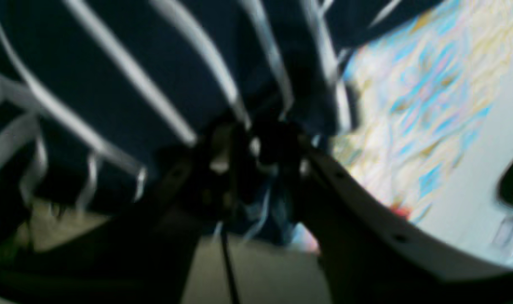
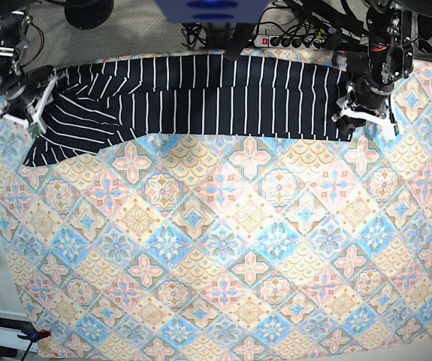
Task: Fold the T-shirt properly
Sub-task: 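Regrip the folded strip ends with both grippers, then fold the strip end held by the left gripper toward the right gripper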
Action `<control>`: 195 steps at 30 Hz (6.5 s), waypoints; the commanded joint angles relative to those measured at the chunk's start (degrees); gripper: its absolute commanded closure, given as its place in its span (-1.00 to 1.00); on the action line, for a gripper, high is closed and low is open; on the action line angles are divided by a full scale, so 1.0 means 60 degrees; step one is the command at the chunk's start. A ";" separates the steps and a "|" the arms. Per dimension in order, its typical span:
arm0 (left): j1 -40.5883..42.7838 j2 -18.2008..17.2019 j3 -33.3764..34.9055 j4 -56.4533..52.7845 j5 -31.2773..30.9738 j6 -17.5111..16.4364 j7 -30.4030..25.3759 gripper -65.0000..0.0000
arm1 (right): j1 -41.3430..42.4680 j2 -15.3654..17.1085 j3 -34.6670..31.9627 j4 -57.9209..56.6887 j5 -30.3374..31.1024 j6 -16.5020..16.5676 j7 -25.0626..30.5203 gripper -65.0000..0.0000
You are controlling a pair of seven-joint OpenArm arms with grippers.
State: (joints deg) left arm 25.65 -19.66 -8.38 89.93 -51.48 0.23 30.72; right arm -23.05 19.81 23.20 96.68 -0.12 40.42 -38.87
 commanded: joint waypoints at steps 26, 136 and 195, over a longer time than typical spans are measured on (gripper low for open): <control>0.0612 -0.0906 -0.0442 0.0154 -0.1082 -0.0046 0.0089 0.31 | -0.0283 -0.1038 -0.1750 0.0553 0.0101 -0.0071 0.0581 0.36; 0.0831 0.0881 0.0921 0.3539 -0.0760 -0.1496 0.2038 1.00 | -0.0195 -0.1009 -0.2746 -0.0004 0.0086 -0.0071 0.0523 0.84; -0.1454 0.0412 0.3866 0.2865 -0.0042 -0.4192 0.3239 0.06 | -0.0005 -0.0877 -0.2761 0.0084 0.0086 -0.0071 0.0567 0.84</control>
State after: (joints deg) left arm 16.88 -16.36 15.51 106.15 -51.07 -24.36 51.13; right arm -23.09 13.80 6.50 96.23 -0.03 40.05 -36.23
